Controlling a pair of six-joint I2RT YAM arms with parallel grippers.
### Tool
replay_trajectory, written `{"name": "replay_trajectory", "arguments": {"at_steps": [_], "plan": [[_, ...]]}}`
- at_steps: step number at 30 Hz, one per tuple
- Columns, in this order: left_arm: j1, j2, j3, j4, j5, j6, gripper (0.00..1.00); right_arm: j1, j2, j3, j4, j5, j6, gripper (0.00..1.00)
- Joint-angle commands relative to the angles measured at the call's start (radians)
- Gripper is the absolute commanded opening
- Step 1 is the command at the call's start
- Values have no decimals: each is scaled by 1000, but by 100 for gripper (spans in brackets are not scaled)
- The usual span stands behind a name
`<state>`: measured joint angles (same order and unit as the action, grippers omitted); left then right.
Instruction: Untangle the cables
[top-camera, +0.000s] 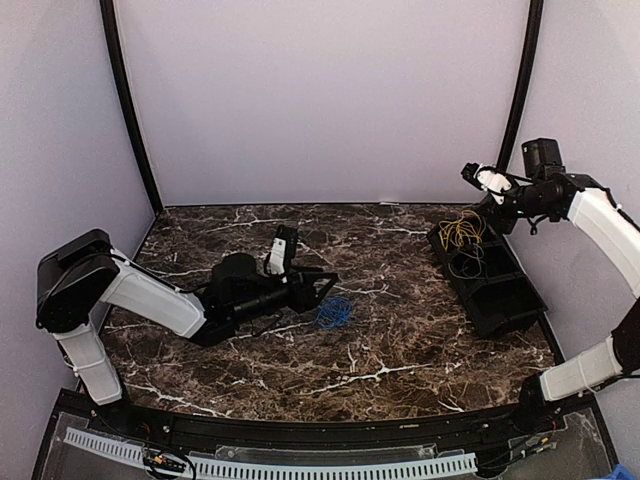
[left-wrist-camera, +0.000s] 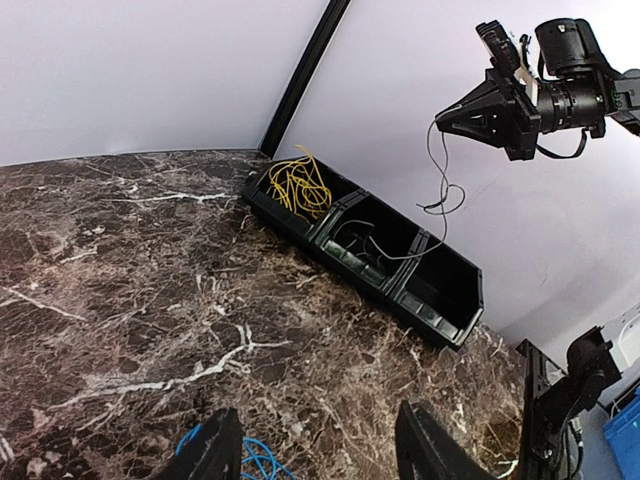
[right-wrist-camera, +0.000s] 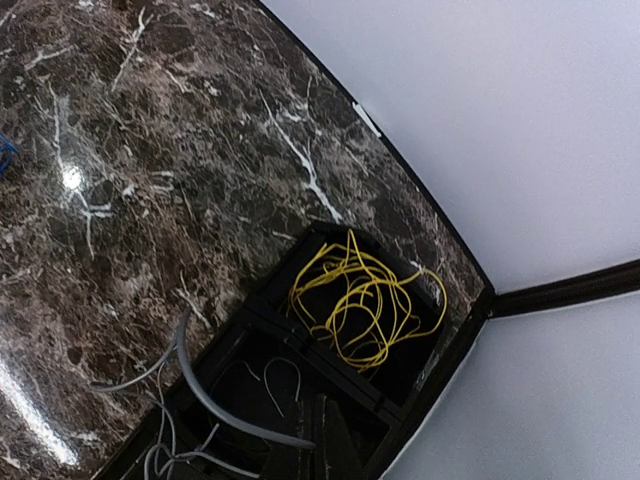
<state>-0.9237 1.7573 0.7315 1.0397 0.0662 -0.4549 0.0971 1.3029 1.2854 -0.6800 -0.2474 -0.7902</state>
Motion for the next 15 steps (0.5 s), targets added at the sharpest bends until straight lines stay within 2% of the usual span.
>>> {"name": "replay_trajectory", "arguments": {"at_steps": [1,7,15], "plan": [[-3,-92,-22,-120,-32,61,56,-104,26,-56,72,2,-94,0],[-3,-116,-31,-122,-42,60,56,-190,159,-53,116,30,-116,0],[-4,-118,-45,-121,-34,42,56,-198,335,-25,148,93,-129,0]]}}
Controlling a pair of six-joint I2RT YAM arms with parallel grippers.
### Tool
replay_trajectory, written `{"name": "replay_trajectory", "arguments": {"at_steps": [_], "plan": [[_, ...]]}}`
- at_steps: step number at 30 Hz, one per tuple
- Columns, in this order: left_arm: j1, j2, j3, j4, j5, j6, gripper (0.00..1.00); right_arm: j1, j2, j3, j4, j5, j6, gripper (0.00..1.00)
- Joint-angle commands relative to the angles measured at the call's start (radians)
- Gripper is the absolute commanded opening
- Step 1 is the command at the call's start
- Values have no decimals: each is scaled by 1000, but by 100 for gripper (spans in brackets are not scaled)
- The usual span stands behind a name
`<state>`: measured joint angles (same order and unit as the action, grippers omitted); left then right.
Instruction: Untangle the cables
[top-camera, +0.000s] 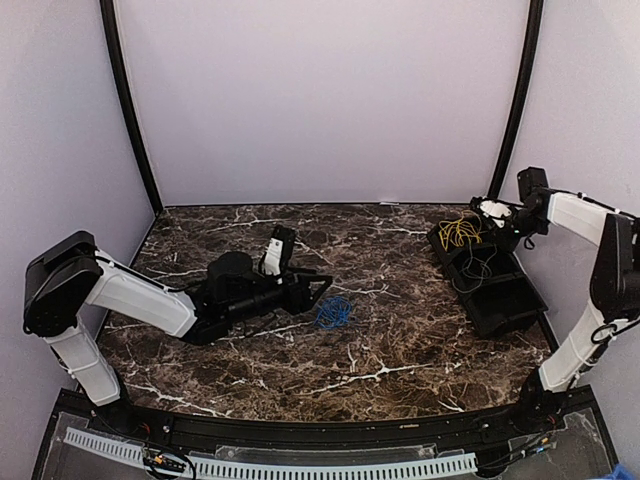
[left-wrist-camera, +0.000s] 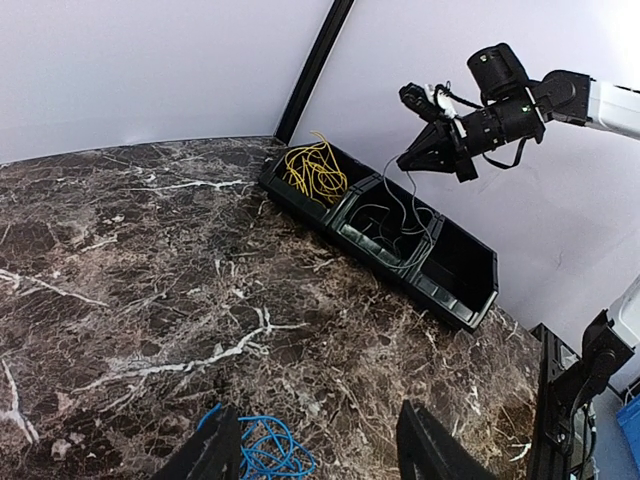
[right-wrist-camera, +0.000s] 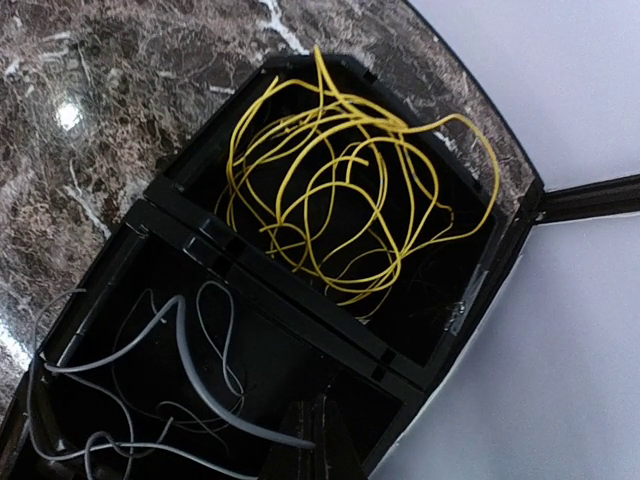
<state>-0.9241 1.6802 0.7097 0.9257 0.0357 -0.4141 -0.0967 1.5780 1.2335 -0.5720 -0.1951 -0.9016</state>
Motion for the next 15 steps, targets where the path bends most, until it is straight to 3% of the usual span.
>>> {"name": "replay_trajectory", "arguments": {"at_steps": [1,10,15], "plan": [[-3,-44,-26,-7,-4,-1,56,-4,78,30,44,56,-15,0],[-3,-43,-41,-7,0,-14,56,-9,183,54,65,159,37,0],[-2,-35,-32,-5,10,-13,56,-33,144,140,-8,94,75,0]]}}
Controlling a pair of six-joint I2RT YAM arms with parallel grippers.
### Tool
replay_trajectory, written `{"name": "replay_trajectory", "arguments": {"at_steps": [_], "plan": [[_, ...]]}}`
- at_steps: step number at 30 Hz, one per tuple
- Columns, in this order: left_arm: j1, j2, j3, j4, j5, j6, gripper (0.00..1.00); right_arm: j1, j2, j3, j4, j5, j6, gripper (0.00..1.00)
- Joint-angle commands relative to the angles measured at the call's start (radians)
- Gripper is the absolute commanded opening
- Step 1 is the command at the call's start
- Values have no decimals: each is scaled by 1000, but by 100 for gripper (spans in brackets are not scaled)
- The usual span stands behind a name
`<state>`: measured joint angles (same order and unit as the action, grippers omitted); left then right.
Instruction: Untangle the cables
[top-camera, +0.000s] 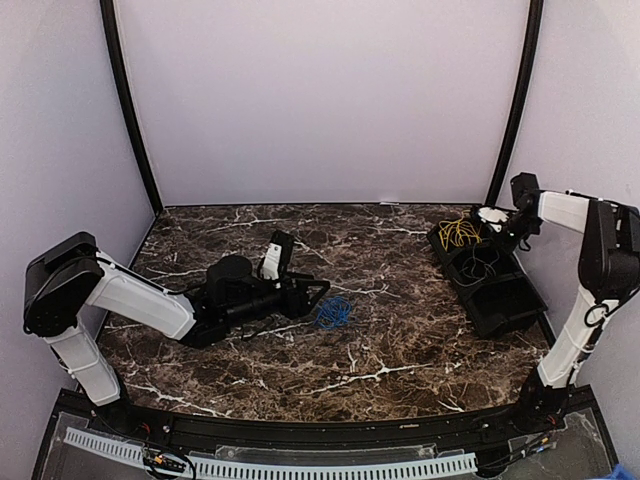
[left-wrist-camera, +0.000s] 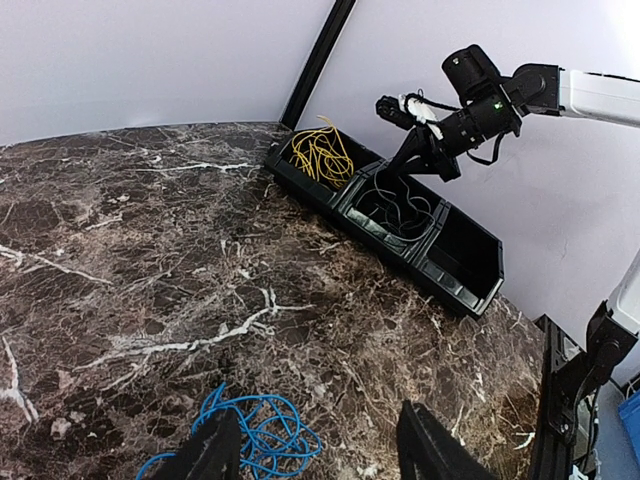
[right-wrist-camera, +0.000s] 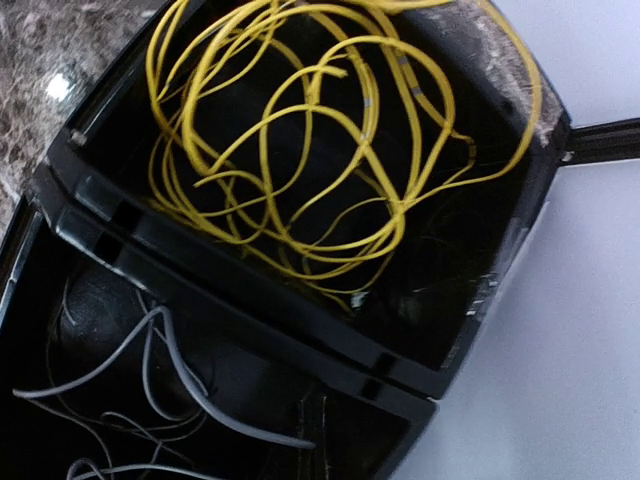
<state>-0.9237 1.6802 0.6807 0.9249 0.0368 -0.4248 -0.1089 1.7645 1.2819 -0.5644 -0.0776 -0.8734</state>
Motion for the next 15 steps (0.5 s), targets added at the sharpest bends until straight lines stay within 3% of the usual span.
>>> {"name": "replay_trajectory", "arguments": {"at_steps": [1,15], "plan": [[-3,-33,1,-3,9,-2,56,-22,-56,104,-25,-34,51,0],[-4,-54,-25,28,15,-23,57,-26,-81,89,-31,-7,24,0]]}}
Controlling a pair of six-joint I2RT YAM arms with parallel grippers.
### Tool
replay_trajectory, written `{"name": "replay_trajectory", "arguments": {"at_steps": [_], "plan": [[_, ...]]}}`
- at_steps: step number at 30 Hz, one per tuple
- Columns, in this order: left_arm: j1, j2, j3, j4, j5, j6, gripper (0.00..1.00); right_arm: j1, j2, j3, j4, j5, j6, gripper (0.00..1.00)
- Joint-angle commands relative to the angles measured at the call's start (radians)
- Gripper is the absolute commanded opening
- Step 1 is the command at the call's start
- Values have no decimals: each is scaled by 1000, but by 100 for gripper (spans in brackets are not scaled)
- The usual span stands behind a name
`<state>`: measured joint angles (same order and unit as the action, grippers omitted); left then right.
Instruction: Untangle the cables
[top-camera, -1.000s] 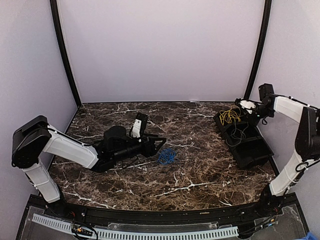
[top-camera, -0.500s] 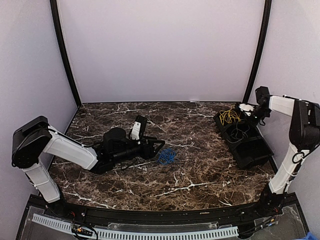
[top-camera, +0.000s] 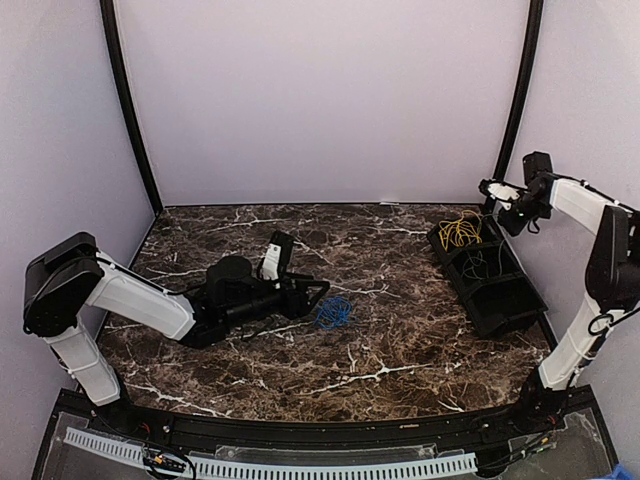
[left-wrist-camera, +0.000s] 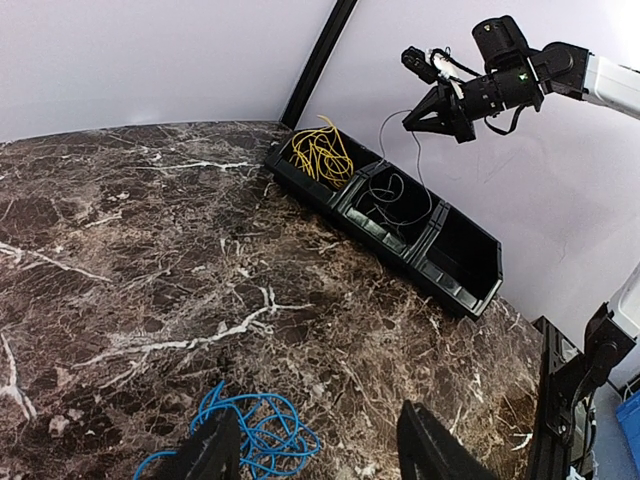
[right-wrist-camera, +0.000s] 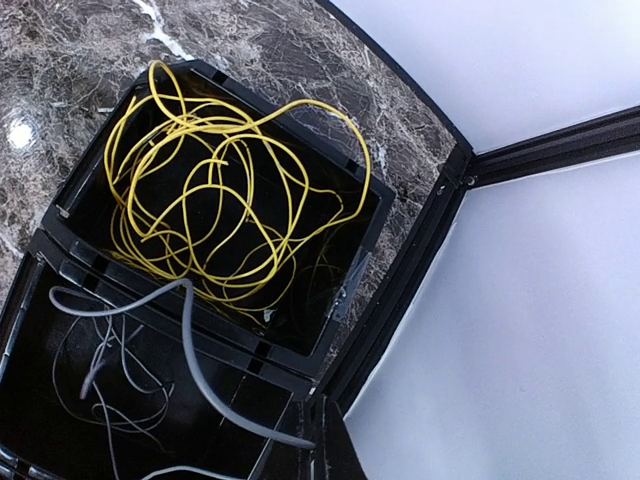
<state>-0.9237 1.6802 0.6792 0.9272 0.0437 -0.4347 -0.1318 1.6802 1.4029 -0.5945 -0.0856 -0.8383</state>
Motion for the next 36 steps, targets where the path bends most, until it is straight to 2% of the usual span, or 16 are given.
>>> {"name": "replay_trajectory", "arguments": {"at_steps": [1,6,14,20,22,26,31,36], "plan": [[-3,-57,-31,25,7,-13,56,-3,3,-49,1,-8,-15,0],[-4,-75,-50,25,-2,-17,57,-2,17,-135,-11,-53,-47,0],[-4,-60,-47,41,-2,-33,57,-2,115,-157,-56,-31,-36,0],[-2,-58,-21,-44,-85,-50,61,-2,69,-145,-111,-25,-25,2],[-2,-59,-19,-52,-92,-45,62,-2,45,-156,-117,-20,-20,7],[-2,-51,-12,-53,-88,-33,63,-3,8,-156,-122,9,20,29],[-2,-81,7,-145,-119,-17,69,-5,-79,-71,-241,11,33,35],[-1,-106,13,-205,-186,12,78,-5,-218,-24,-270,13,17,50]]}}
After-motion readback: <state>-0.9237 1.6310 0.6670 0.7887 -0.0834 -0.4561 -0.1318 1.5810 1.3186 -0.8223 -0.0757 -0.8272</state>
